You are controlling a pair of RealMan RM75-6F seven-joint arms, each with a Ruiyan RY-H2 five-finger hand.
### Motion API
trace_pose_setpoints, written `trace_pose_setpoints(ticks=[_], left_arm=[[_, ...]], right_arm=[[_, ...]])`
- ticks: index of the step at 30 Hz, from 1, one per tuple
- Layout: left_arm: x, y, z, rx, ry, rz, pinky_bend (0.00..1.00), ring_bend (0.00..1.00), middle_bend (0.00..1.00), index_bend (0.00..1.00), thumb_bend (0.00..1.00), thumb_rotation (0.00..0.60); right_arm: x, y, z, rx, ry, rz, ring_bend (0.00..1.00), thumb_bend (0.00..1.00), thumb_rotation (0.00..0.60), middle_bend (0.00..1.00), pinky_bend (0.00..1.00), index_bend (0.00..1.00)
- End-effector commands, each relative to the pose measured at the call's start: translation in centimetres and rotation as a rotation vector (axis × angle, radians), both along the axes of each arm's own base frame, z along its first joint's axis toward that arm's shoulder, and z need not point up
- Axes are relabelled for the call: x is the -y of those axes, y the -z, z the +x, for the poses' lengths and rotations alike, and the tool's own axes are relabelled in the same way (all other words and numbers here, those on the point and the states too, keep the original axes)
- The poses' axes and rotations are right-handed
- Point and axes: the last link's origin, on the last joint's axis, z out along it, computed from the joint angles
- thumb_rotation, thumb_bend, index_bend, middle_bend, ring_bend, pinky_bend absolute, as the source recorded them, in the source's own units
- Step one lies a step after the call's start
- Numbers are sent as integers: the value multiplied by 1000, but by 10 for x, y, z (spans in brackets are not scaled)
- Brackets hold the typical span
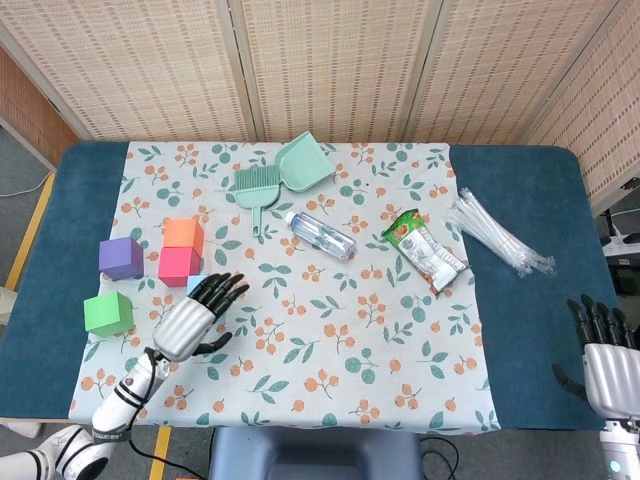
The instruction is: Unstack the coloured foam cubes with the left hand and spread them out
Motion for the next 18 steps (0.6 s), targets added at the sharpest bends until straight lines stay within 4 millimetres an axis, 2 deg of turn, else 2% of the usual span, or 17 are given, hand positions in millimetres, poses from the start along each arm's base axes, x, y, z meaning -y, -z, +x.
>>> trace_pose_setpoints(ticks=[1, 5, 8, 13, 18], left_arm=[[12, -7, 13, 6, 59, 11, 115, 0, 0, 0, 328, 600], [5, -15, 11, -2, 33, 49, 116, 0, 0, 0, 315, 600], [-12, -20, 4, 31, -38, 54, 115, 13, 18, 0, 326, 600], [-45, -30, -7, 175, -130, 36, 111, 220, 290, 4, 361, 600], [-58, -27, -16, 221, -199, -61, 109, 242, 315, 130, 351, 597]], right_arm=[[0, -1, 0, 2, -1, 0, 0, 114, 600, 0, 0, 0], [0, -1, 0, 7, -2, 2, 0, 114, 600, 0, 0, 0], [-1, -2, 1, 9, -5, 2, 0, 114, 600, 0, 0, 0], [-1, 0, 1, 6, -4, 8, 0, 114, 600, 0, 0, 0], [0, 5, 1, -1, -1, 20, 0, 114, 600, 0, 0, 0]])
